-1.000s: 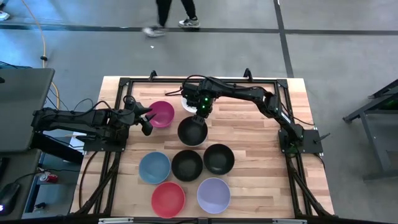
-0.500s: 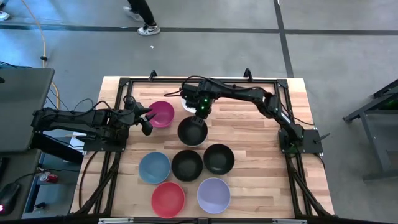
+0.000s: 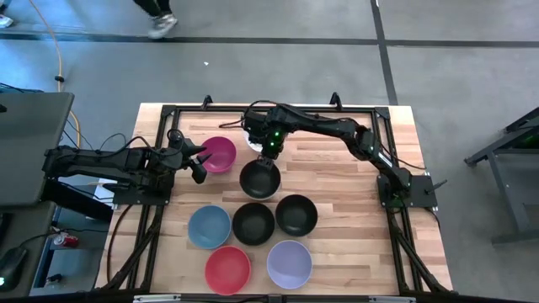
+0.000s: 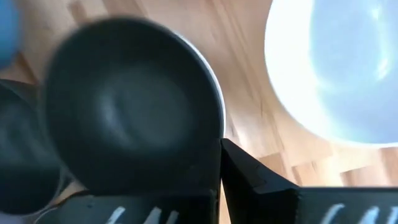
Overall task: Nest bowls inside each other
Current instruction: Stack the pink bowl on top of the black bowl
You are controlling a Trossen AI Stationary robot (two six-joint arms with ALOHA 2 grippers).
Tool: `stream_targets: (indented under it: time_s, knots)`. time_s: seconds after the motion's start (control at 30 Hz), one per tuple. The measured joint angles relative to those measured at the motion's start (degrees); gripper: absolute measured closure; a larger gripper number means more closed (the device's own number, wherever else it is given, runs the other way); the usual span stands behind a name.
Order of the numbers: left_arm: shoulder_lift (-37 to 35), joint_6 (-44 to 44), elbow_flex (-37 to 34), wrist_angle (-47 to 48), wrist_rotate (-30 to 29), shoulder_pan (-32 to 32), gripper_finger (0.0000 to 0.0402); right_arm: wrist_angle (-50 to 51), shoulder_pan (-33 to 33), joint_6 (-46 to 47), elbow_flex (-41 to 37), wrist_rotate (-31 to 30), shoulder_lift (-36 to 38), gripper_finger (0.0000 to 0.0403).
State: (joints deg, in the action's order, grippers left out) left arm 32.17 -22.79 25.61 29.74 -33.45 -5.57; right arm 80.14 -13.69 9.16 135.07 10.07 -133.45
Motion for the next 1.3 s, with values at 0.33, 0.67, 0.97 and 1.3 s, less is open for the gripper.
stream_targets:
  time_s: [0.33, 0.67, 0.97, 1.3]
  knots:
    - [0.19, -0.07, 0.0, 0.01, -0.76, -2.78, 0.027, -5.15, -0.13, -13.75, -0.11, 1.33, 9.43, 0.0313]
    - [2.28, -0.2, 0.0, 0.18, 7.99, -15.83, 0.027, -8.34, -0.55, -25.4, -0.46, 1.95, 18.41, 0.0284]
    - [13.57, 0.43, 7.39, 3.85, 21.87, -29.94, 0.027, -9.18, -1.55, -27.58, -0.46, 1.75, 24.59, 0.0284]
    - [35.9, 7.72, 23.19, 16.46, 27.24, -37.96, 0.027, -1.06, -4.54, -27.53, -0.46, 1.57, 27.53, 0.0284]
